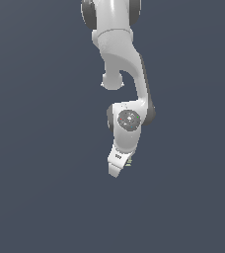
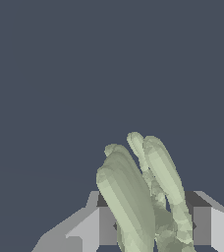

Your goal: Pick up the object and move it to a goal position.

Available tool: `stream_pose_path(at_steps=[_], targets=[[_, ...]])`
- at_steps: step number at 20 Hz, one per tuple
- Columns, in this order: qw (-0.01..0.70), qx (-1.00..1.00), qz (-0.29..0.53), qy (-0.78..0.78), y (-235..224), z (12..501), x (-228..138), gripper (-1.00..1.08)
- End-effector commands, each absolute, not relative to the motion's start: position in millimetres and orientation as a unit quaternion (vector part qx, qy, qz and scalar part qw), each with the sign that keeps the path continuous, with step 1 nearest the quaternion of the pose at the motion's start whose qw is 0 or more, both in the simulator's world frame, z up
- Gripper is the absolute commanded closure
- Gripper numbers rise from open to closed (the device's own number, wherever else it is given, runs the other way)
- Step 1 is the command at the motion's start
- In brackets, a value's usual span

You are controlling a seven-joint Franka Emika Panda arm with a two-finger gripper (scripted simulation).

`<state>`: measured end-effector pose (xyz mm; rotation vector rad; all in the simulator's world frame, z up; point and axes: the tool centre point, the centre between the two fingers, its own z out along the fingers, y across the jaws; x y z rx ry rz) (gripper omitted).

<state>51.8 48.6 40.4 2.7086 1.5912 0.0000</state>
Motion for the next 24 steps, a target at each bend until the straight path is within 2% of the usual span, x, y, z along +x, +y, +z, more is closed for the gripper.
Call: stream_pose_path(at_steps=[1, 13, 24], targets=[[0.0, 0.862, 0.0, 0.507, 49, 40, 52, 1.08], [0.0, 0.862, 0.0, 0.507, 34, 53, 40, 1.08], [0.001, 0.862, 0.0, 0.507, -22, 101, -4, 1.08]])
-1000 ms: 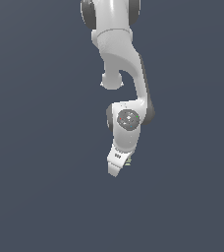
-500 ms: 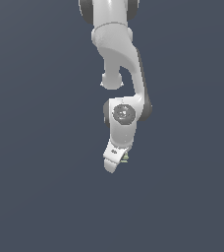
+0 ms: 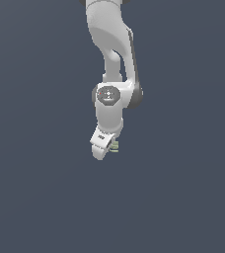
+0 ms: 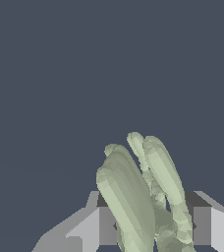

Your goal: Pick up the object and move it to a goal position.

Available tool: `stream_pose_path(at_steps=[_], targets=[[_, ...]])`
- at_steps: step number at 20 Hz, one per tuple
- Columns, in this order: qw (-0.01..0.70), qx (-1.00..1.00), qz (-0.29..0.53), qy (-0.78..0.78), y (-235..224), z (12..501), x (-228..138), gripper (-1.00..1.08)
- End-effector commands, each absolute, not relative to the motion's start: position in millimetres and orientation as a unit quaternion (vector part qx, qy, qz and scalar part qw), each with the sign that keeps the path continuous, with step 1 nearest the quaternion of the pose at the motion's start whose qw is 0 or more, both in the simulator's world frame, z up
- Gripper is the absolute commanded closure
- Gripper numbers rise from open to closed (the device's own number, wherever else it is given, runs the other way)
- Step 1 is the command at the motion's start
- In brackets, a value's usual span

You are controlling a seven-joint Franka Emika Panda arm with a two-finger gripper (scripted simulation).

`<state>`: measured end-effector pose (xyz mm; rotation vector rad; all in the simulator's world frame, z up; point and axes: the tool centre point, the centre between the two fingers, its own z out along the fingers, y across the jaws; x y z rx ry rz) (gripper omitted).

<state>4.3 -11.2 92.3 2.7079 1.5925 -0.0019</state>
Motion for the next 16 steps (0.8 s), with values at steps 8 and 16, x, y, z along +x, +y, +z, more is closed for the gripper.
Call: stream_pose_path(at_steps=[8, 16], targets=[[0.001, 0.862, 0.0, 0.507, -78, 151, -47, 1.08], [0.0, 0.862, 0.0, 0.507, -120, 188, -76, 1.08]])
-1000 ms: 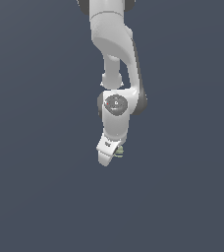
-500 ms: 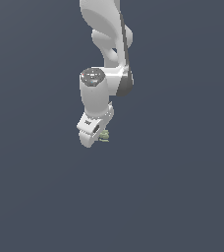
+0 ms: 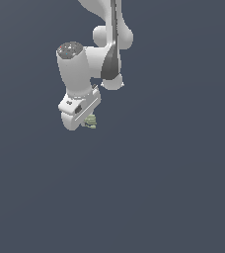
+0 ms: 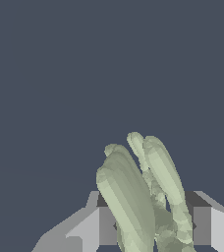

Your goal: Pick up the object and move it to a goal position.

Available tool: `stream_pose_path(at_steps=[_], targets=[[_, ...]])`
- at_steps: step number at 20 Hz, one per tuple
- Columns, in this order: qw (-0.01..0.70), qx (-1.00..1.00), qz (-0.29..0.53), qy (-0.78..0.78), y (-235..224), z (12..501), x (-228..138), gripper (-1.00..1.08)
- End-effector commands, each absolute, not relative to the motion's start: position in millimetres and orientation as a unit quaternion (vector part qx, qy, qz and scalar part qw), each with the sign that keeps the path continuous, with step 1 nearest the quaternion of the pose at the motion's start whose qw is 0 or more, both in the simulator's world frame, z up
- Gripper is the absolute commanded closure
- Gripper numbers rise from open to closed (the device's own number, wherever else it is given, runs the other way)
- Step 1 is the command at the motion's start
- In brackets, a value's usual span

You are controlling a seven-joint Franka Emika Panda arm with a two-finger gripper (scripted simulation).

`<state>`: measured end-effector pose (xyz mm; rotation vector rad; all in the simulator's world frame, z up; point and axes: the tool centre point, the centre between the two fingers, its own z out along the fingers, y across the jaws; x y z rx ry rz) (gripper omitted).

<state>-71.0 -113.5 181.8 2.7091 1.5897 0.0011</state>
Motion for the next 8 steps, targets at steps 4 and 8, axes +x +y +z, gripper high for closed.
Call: stream_pose_path(at_steps=[4, 8], targets=[[0.0, 0.862, 0.0, 0.507, -131, 198, -84, 1.08], [0.0, 0.862, 0.0, 0.507, -135, 201, -86, 1.08]])
